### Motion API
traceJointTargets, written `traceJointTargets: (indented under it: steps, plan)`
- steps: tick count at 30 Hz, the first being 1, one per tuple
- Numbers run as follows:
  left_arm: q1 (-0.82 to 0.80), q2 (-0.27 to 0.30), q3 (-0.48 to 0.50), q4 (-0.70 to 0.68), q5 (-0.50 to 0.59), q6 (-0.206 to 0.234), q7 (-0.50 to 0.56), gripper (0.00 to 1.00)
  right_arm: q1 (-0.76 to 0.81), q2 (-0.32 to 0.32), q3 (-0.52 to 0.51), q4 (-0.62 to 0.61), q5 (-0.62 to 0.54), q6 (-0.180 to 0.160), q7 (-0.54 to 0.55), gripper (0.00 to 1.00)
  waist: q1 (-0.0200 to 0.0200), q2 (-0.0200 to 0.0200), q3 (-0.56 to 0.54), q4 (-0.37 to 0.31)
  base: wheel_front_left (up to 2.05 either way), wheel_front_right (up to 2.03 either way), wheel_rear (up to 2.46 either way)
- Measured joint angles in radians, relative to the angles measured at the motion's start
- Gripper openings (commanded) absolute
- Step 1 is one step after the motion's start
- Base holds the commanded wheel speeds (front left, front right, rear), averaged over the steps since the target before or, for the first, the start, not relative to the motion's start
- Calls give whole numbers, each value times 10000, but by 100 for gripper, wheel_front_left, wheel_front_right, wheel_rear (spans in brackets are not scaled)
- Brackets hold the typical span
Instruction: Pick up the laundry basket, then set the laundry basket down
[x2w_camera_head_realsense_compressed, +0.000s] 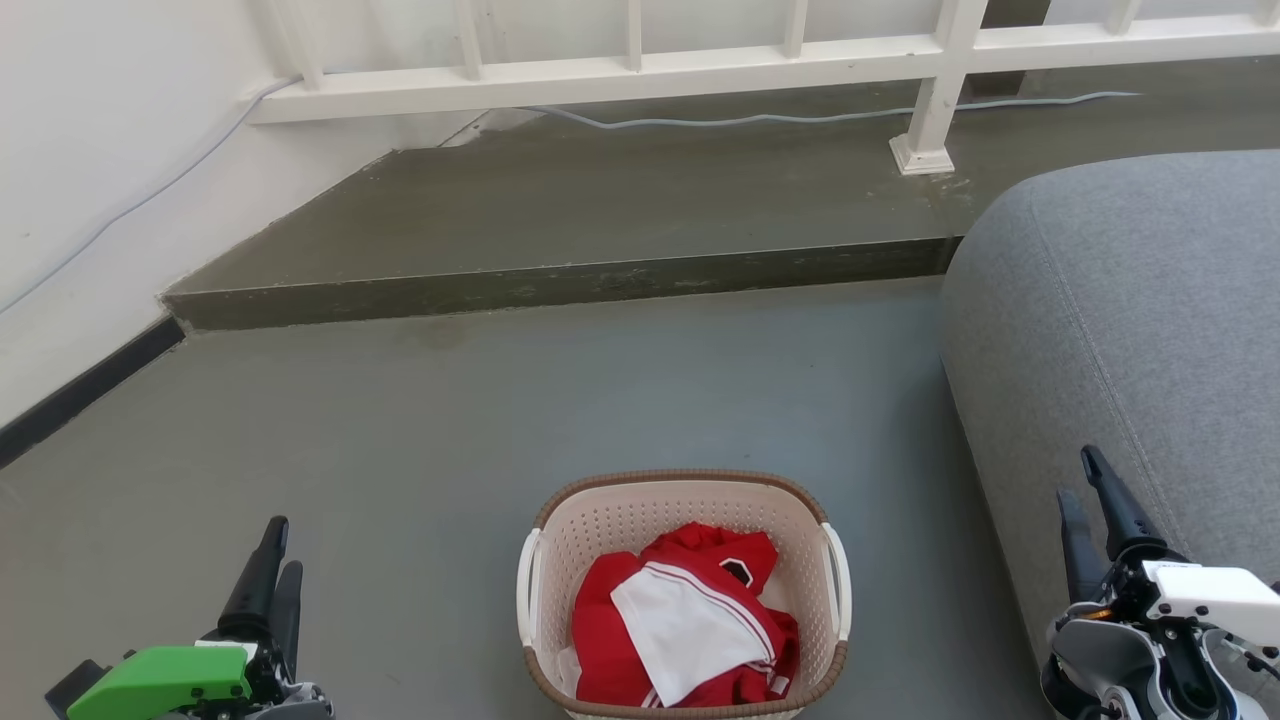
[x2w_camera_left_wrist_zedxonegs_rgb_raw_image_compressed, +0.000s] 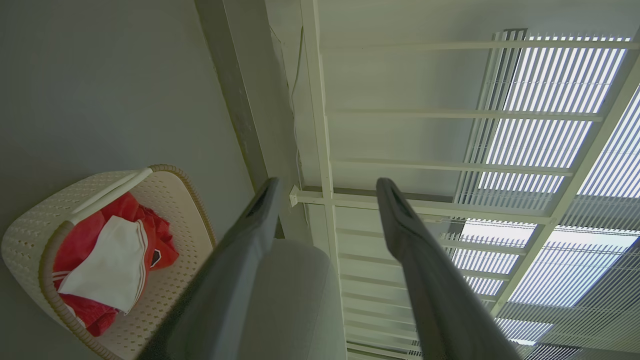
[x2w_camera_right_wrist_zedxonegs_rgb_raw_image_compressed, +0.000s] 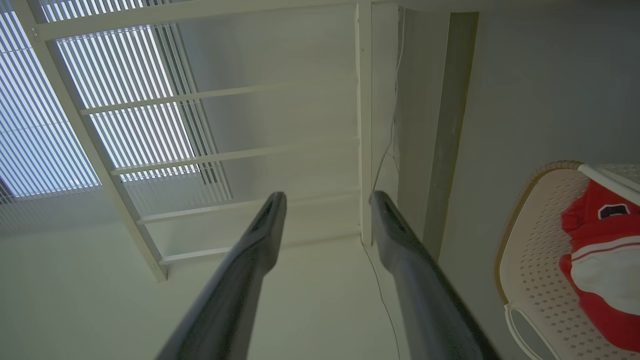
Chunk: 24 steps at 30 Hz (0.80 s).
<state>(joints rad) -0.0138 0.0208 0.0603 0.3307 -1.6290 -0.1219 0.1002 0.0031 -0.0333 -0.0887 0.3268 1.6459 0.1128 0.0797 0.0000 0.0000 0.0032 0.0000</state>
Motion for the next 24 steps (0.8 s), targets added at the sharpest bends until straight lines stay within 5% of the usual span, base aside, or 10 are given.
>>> traceJointTargets:
  steps: [24]
  plan:
    - [-66,17,-522,-497,1014,0,-817,100,-171,-40,685,-602,-679,0,-554,100,0,0,51,-18,0,0,0]
